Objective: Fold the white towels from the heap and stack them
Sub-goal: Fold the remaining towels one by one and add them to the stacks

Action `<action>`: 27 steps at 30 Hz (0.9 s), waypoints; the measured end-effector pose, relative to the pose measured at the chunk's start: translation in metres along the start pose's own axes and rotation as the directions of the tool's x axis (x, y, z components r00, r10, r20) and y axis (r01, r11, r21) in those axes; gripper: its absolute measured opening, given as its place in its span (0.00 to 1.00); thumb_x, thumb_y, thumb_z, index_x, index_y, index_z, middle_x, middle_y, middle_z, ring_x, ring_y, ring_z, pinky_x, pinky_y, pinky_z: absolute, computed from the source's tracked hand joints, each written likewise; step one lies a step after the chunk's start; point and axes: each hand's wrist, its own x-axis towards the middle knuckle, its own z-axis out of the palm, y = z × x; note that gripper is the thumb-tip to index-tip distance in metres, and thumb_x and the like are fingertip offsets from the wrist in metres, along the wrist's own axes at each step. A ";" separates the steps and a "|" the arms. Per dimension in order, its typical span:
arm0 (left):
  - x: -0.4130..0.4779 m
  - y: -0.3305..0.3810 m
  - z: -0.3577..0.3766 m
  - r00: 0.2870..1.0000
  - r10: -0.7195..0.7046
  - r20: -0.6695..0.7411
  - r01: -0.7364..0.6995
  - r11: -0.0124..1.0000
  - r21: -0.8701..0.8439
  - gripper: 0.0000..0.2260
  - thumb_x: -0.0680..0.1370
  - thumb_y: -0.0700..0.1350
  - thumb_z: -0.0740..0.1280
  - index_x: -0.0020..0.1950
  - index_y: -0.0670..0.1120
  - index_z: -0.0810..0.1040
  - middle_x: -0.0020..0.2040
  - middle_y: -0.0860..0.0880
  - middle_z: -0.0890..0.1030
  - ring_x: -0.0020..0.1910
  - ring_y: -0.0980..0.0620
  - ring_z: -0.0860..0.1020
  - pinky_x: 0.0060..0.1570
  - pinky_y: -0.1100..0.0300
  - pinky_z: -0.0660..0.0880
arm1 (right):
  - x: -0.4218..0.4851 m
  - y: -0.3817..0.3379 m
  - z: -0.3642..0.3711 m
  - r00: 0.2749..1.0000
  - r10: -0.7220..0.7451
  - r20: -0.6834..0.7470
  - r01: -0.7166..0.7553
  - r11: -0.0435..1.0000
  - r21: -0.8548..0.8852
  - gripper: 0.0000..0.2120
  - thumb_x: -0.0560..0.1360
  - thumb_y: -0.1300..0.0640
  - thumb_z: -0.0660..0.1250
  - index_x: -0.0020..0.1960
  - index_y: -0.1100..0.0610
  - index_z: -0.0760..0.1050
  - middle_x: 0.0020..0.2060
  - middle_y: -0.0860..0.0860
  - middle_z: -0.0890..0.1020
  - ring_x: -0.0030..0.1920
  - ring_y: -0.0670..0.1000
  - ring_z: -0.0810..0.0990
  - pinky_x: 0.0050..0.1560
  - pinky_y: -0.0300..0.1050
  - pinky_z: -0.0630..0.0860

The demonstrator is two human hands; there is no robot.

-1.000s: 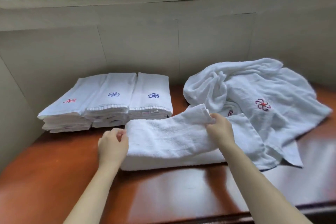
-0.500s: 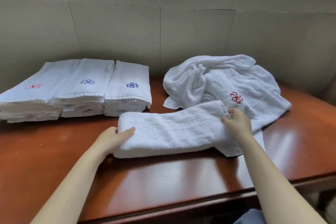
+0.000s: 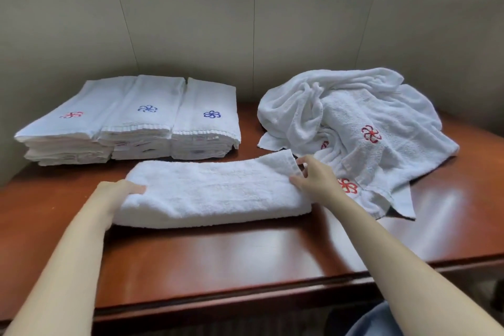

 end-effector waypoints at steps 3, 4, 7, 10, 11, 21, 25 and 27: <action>0.005 -0.009 -0.007 0.999 0.017 0.031 -0.020 0.997 0.078 0.27 0.73 0.45 0.72 0.68 0.37 0.71 0.64 0.39 0.74 0.54 0.41 0.73 0.53 0.51 0.68 | 0.006 -0.002 0.008 0.997 0.071 0.026 -0.072 0.997 0.017 0.21 0.71 0.56 0.69 0.63 0.56 0.71 0.38 0.46 0.72 0.44 0.49 0.72 0.44 0.41 0.64; 0.007 -0.010 -0.008 0.999 0.023 0.043 -0.028 0.994 0.106 0.26 0.73 0.46 0.72 0.67 0.37 0.71 0.63 0.39 0.75 0.55 0.40 0.74 0.54 0.51 0.69 | 0.007 -0.002 0.009 0.995 0.090 0.031 -0.091 0.995 0.027 0.22 0.71 0.55 0.70 0.63 0.56 0.71 0.40 0.47 0.73 0.45 0.49 0.72 0.45 0.40 0.64; 0.009 -0.011 -0.011 0.995 0.045 0.085 -0.056 0.989 0.140 0.19 0.75 0.46 0.71 0.62 0.40 0.75 0.54 0.41 0.79 0.51 0.40 0.77 0.52 0.51 0.72 | 0.009 0.000 0.010 0.993 0.111 0.029 -0.111 0.993 0.030 0.21 0.71 0.54 0.70 0.62 0.57 0.72 0.43 0.48 0.73 0.46 0.49 0.71 0.45 0.40 0.64; 0.007 -0.012 -0.012 0.990 0.110 0.091 -0.122 0.983 0.140 0.08 0.77 0.43 0.69 0.54 0.42 0.76 0.41 0.45 0.79 0.42 0.45 0.78 0.48 0.53 0.73 | 0.008 -0.001 0.011 0.994 0.113 -0.006 -0.112 0.993 0.043 0.19 0.71 0.52 0.70 0.59 0.57 0.74 0.42 0.47 0.74 0.46 0.48 0.72 0.44 0.40 0.63; 0.006 -0.012 -0.013 0.988 0.127 0.085 -0.138 0.980 0.143 0.06 0.77 0.42 0.68 0.52 0.42 0.76 0.40 0.46 0.79 0.41 0.45 0.77 0.48 0.54 0.72 | 0.007 -0.002 0.011 0.993 0.113 -0.018 -0.112 0.992 0.058 0.18 0.71 0.51 0.70 0.59 0.57 0.75 0.41 0.47 0.75 0.45 0.48 0.73 0.43 0.40 0.63; -0.003 -0.011 -0.016 0.989 0.026 0.146 -0.025 1.000 -0.014 0.18 0.78 0.44 0.66 0.65 0.38 0.73 0.50 0.42 0.78 0.47 0.43 0.77 0.46 0.55 0.75 | -0.016 -0.034 0.009 0.998 0.013 -0.058 -0.040 0.871 -0.490 0.19 0.75 0.53 0.64 0.64 0.57 0.69 0.60 0.57 0.70 0.60 0.61 0.70 0.58 0.51 0.70; -0.022 0.007 -0.018 0.955 0.076 0.287 0.022 0.945 -0.326 0.15 0.77 0.44 0.66 0.63 0.42 0.75 0.51 0.42 0.81 0.44 0.47 0.80 0.30 0.59 0.79 | -0.044 -0.084 0.033 0.895 -0.401 0.194 0.444 0.840 -0.312 0.33 0.75 0.42 0.64 0.75 0.53 0.58 0.71 0.55 0.63 0.71 0.57 0.61 0.70 0.50 0.60; -0.033 0.017 -0.013 0.933 0.228 0.279 -0.091 0.899 -0.429 0.19 0.76 0.44 0.67 0.66 0.45 0.71 0.58 0.43 0.79 0.47 0.47 0.81 0.34 0.57 0.78 | -0.063 -0.109 0.055 0.777 -0.494 0.389 0.584 0.797 -0.155 0.48 0.70 0.34 0.65 0.78 0.50 0.43 0.76 0.53 0.55 0.75 0.54 0.52 0.74 0.56 0.51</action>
